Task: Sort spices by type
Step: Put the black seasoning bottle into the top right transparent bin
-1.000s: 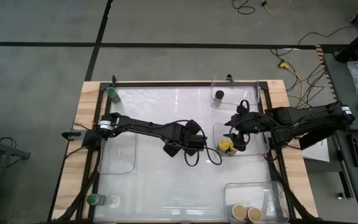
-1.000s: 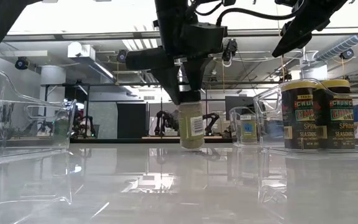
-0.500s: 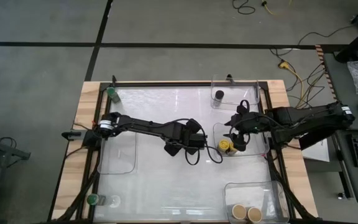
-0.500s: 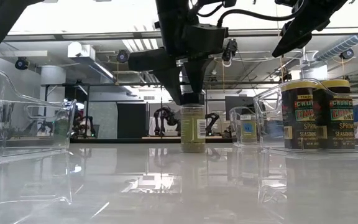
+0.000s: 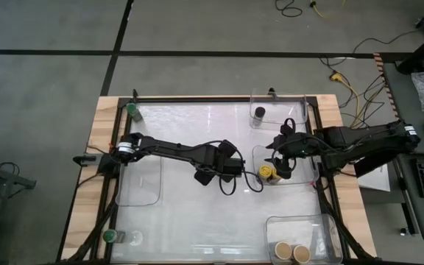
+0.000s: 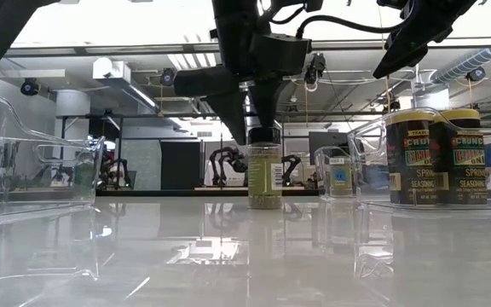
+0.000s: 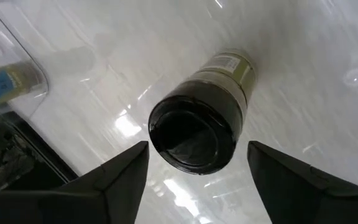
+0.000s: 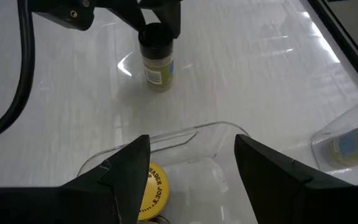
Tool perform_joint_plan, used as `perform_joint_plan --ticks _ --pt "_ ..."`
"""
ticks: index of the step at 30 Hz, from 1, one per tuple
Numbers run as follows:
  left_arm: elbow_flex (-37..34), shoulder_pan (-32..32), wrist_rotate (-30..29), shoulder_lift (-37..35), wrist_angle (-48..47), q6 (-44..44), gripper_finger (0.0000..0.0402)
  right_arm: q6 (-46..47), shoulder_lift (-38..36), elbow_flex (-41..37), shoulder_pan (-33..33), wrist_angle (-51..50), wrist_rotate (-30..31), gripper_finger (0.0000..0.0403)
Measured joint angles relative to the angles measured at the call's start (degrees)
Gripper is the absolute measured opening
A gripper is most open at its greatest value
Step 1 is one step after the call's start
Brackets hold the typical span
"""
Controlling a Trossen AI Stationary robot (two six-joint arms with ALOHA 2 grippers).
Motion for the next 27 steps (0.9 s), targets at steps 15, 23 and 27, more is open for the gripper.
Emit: perform_joint_plan --ticks 15,23,27 --pt "0.00 0.00 -2.08 0.00 6.96 2.62 0.0294 0.44 0.02 0.00 0.01 0.00 -0.02 0.0224" --pt "0.00 0.00 -1.97 0.00 6.92 3.29 0.0294 0.43 0.02 0.00 0.01 0.00 -0.02 0.0224" --pt "0.00 0.02 -1.99 0.00 7.03 7.98 0.0294 0.44 0.02 -0.02 0.02 0.00 -0.02 0.0224"
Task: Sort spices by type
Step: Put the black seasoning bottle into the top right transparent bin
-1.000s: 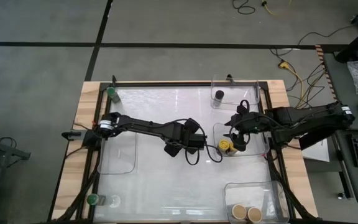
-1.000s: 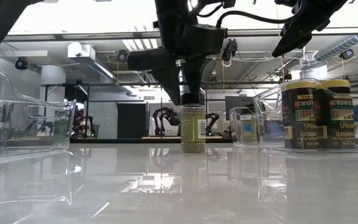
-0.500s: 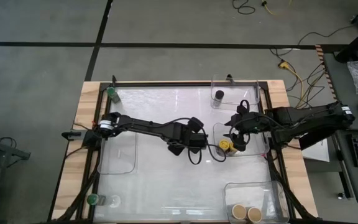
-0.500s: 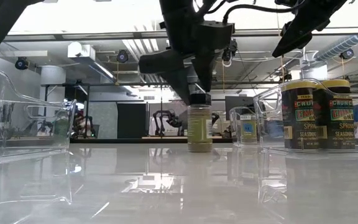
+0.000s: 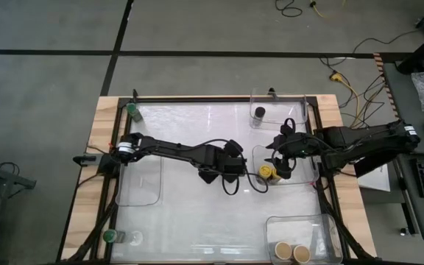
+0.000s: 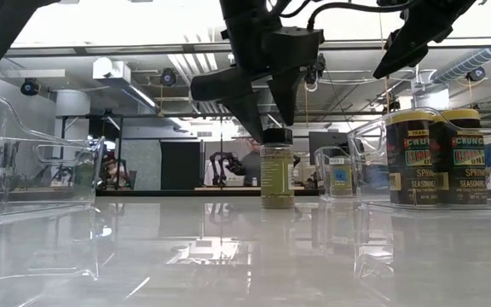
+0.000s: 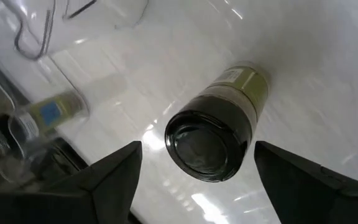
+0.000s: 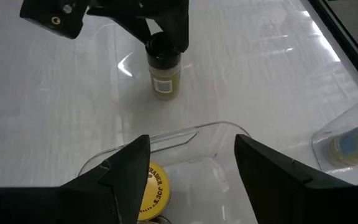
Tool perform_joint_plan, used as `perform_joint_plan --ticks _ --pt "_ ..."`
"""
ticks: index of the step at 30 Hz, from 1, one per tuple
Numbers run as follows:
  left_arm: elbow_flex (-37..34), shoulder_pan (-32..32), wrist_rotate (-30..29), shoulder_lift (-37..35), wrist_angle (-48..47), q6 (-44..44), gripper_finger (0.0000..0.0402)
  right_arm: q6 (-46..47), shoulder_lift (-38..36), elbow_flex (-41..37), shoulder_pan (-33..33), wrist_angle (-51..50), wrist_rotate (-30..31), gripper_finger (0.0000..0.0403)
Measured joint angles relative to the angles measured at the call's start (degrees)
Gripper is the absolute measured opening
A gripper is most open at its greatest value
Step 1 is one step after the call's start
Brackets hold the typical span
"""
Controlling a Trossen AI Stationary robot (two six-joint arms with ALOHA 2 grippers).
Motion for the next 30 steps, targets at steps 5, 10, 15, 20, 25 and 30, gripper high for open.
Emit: perform_joint_plan --ticks 5,10,15,20,25,30 --pt "0.00 0.15 0.00 0.00 0.63 7.18 0.0294 0.24 0.00 0.01 0.00 0.00 0.00 0.0224" --pt "0.00 0.20 0.02 0.00 1.25 9.19 0.0294 0.37 0.00 0.00 -0.01 0.00 0.00 0.0224" --pt "0.00 0.20 0.23 0.00 2.55 9.20 0.0294 0.39 0.00 0.00 0.00 0.00 0.00 0.0224" --pt "0.00 0.20 3.99 0.00 3.46 8.58 0.0289 0.42 -0.02 0.29 0.00 -0.74 0.00 0.0224" --pt "0.42 0.20 4.69 0.00 5.60 3.16 0.0282 0.48 -0.33 0.67 0.00 -0.51 -0.02 0.0224" --pt "5.07 0.09 4.74 0.00 0.05 -5.56 0.0276 0.33 -0.33 0.67 0.00 -0.35 0.00 0.0224"
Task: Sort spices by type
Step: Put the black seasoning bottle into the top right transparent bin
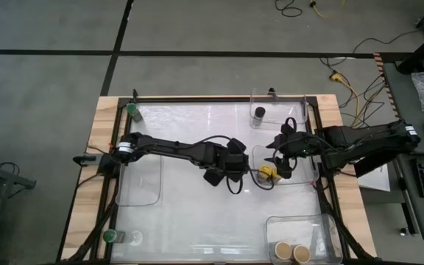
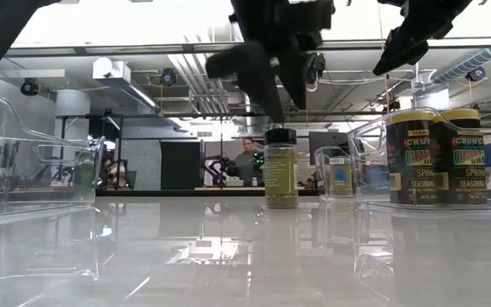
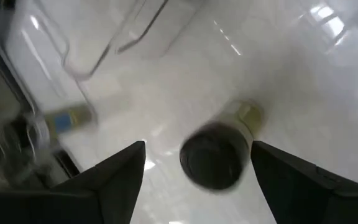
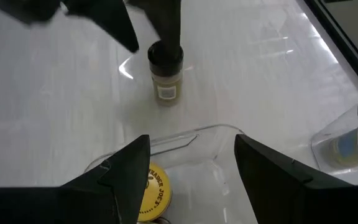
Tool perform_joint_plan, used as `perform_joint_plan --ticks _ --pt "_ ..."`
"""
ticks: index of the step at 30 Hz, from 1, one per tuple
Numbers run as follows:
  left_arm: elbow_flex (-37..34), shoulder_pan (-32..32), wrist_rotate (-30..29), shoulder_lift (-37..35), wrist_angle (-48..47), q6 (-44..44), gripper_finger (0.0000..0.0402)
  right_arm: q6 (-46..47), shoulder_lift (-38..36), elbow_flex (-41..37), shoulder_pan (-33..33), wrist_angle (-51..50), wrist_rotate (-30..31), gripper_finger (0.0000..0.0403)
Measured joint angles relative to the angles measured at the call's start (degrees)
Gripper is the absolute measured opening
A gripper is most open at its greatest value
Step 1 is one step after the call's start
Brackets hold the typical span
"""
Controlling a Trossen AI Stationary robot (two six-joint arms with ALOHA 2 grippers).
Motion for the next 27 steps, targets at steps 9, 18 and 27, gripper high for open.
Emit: perform_joint_plan --ticks 9,18,27 --pt "7.19 3.65 10.65 -4.84 -15.80 -20.32 0.0260 -0.60 7.78 -0.63 3.56 11.85 0.74 0.0224" --pt "-11.88 6.16 10.75 -22.44 -1.17 -22.17 0.0247 10.47 25.31 9.20 6.83 14.46 9.69 0.0224" --pt "-43.02 6.11 14.37 -44.21 25.63 -19.56 0.0244 24.73 37.05 18.14 10.16 13.24 22.39 0.0224"
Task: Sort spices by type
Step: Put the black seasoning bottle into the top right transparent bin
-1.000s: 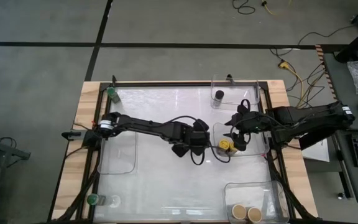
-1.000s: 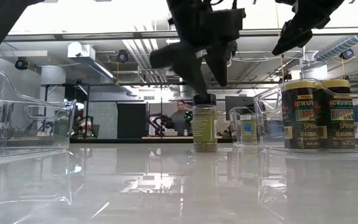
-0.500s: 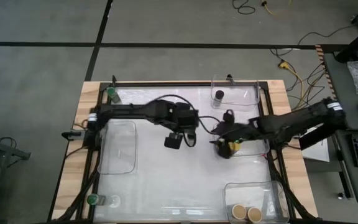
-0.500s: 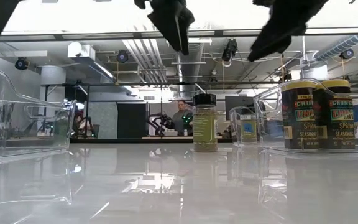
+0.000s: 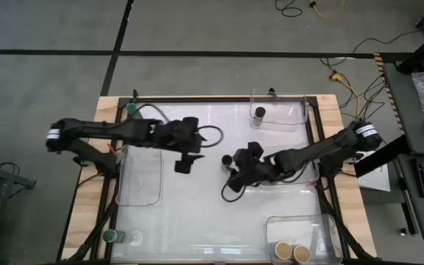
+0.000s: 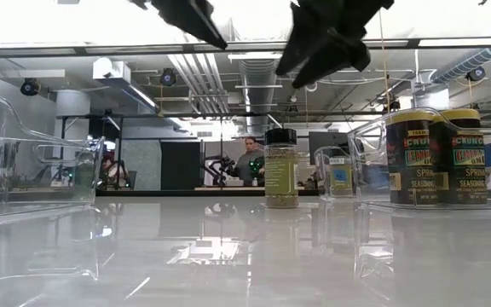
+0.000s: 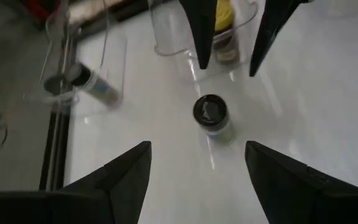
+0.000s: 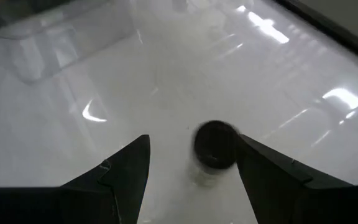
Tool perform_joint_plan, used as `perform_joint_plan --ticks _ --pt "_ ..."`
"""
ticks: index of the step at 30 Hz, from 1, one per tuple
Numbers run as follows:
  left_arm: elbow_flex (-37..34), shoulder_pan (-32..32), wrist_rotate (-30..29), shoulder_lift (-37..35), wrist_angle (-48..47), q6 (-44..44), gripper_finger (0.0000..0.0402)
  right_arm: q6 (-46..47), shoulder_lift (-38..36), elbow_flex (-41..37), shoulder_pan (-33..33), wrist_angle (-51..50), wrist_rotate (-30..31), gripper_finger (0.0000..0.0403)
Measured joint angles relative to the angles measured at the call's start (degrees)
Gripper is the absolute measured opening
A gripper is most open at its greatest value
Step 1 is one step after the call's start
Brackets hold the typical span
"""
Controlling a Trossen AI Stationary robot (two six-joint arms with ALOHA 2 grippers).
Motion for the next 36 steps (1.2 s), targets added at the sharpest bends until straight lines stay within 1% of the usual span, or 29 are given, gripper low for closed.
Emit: perform_joint_plan --ticks 4,6,8,11,14,16,20,25,30,36 --pt "-10.78 -0.13 1.38 -6.43 9.83 1.12 0.0244 4.46 4.29 4.21 0.55 -0.18 0.23 0.0225" --pt "-14.17 -0.13 2.77 -8.55 12.67 1.02 0.0244 7.53 6.93 7.02 0.21 -3.49 -1.22 0.0232" --pt "-17.00 -0.37 3.83 -10.10 13.95 -0.35 0.0244 12.83 9.68 11.13 -0.43 -10.00 -2.33 0.0244" --pt "-21.12 -1.31 3.91 -11.43 16.05 -2.27 0.0244 20.69 13.62 19.35 -1.32 -23.82 -2.45 0.0262" --pt "-25.44 -2.32 3.90 -12.41 22.32 -1.14 0.0244 28.70 17.19 27.07 -2.16 -35.51 -2.83 0.0282" --pt "-28.39 -2.92 3.91 -13.08 27.17 0.61 0.0244 33.19 19.18 30.80 -2.94 -39.31 -5.29 0.0297" --pt "-33.37 -3.39 3.93 -14.22 35.04 3.17 0.0244 35.30 21.98 35.04 -4.88 -40.49 -9.75 0.0328" --pt "-36.93 -3.34 3.91 -14.58 39.27 3.68 0.0244 35.29 25.52 36.83 -8.22 -40.66 -14.47 0.0354" --pt "-39.54 -3.32 3.91 -12.85 43.29 4.34 0.0244 35.20 27.18 37.22 -11.02 -41.08 -18.07 0.0361" --pt "-42.09 -3.28 3.91 -10.76 48.15 6.89 0.0244 40.12 25.84 37.22 -12.29 -43.99 -18.58 0.0361"
